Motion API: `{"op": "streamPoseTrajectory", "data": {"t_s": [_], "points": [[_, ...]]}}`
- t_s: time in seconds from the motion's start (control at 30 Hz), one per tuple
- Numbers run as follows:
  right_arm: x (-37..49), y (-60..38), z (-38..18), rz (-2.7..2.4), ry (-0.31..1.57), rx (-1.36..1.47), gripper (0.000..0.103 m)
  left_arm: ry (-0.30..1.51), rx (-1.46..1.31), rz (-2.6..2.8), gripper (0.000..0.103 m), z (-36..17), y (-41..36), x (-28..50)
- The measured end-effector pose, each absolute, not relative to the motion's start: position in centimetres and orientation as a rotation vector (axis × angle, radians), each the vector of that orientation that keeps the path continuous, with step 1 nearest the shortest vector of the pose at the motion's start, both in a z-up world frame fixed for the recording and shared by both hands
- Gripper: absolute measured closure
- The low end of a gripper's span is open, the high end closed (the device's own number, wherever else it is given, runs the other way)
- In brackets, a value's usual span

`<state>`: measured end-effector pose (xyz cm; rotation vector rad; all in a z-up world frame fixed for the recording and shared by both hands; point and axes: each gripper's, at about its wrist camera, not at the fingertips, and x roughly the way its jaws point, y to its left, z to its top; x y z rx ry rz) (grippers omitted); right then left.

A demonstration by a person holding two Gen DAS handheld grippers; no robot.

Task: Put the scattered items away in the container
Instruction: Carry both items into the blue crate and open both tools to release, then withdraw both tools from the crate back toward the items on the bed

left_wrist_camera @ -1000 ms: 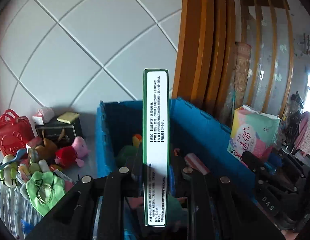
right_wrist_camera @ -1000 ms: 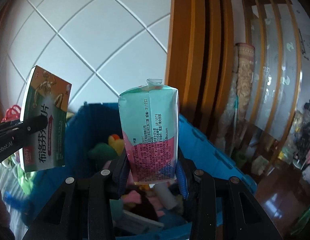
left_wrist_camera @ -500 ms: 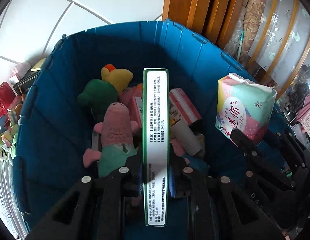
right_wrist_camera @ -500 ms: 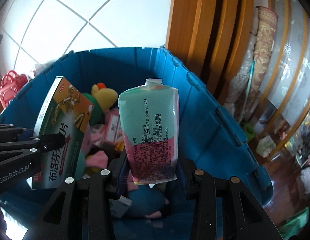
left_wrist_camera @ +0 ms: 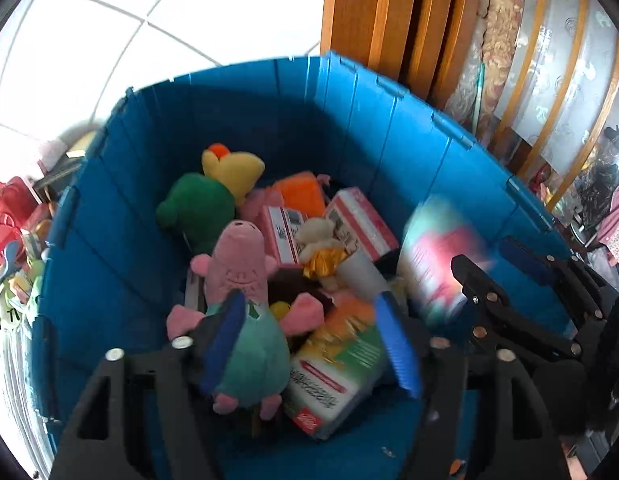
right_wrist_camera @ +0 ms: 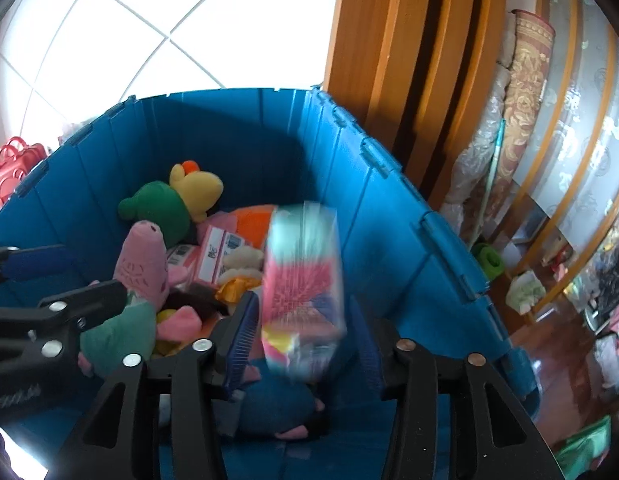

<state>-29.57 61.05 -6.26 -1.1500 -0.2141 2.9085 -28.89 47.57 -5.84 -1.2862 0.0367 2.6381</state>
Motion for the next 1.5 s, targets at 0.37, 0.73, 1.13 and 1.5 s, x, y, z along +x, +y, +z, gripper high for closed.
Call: {"op": "streamPoseTrajectory", "data": {"t_s": [0.37,0.73,1.13,1.5], "points": [[-26.7,61.8,-4.5,2.972,-0.173,-1.041,0.033,0.007,-1.174,2.706,0.033,-4.6,46.7,-25.8],[-22.4,58.4,-1.7,3.131,-0.070,-0.861,0.022,-0.040,-0.935,2.895,0.028,-1.1,40.3,-19.5],[-15.3,43.5,1.9,3.282,-0.092,-0.633,0.017,-0.168,-0.747,3.085,0.004,0.2,22.4,-11.2],[-11.1,25.8,-0.9,3.403,-0.140,-0.762,0.016,-0.316,-0.925,3.239,0.002,-3.8,3.1,-6.3]]}}
